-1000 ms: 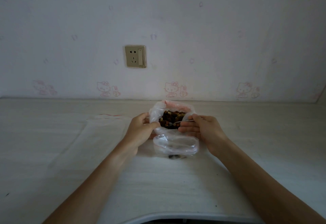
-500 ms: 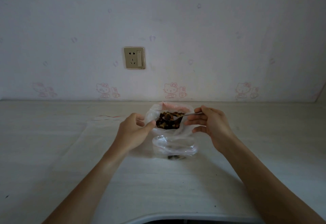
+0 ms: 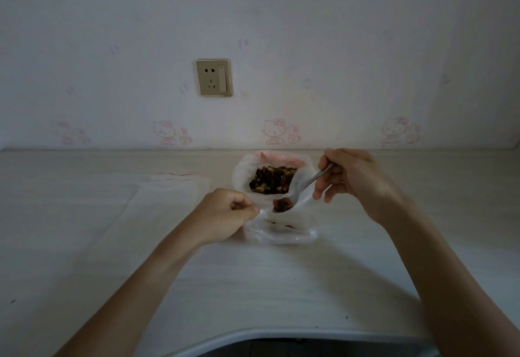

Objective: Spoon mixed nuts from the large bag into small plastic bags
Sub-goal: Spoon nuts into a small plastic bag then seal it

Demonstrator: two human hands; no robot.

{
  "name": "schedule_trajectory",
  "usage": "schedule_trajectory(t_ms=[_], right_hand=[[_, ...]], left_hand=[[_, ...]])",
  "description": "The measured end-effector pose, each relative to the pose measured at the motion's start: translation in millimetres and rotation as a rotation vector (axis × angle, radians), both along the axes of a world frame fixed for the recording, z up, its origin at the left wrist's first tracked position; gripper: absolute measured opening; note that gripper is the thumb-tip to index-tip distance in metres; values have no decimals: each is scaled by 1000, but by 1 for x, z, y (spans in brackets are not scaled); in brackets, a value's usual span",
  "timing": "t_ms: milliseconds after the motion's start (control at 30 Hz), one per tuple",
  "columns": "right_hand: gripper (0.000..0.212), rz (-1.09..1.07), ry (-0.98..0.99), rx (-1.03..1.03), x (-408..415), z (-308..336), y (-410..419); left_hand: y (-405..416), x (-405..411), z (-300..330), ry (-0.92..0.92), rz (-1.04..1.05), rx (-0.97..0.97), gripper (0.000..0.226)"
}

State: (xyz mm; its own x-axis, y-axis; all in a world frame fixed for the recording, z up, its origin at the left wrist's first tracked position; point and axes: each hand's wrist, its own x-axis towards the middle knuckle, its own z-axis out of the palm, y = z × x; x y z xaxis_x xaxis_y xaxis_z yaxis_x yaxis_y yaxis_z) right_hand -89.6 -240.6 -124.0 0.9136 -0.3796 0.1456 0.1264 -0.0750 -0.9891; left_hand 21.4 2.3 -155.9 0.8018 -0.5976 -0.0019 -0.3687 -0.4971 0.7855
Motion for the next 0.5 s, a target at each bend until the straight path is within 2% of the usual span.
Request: schedule_trajectory(t_ms=[200,267,400,500], right_hand=[[39,163,-146,-398,-5,5,15],[40,180,-209,-468,-7,7,18],[38,163,-264,-462,-12,9,16],[37,102,-281,-334,-10,10,12]], left_hand=[[2,-3,3,109,-67,-110,14],[3,-2,5,122,-62,-115,13],[4,-2,6,150,-67,-129,14],[3,-1,4,127,-72,-95,15]])
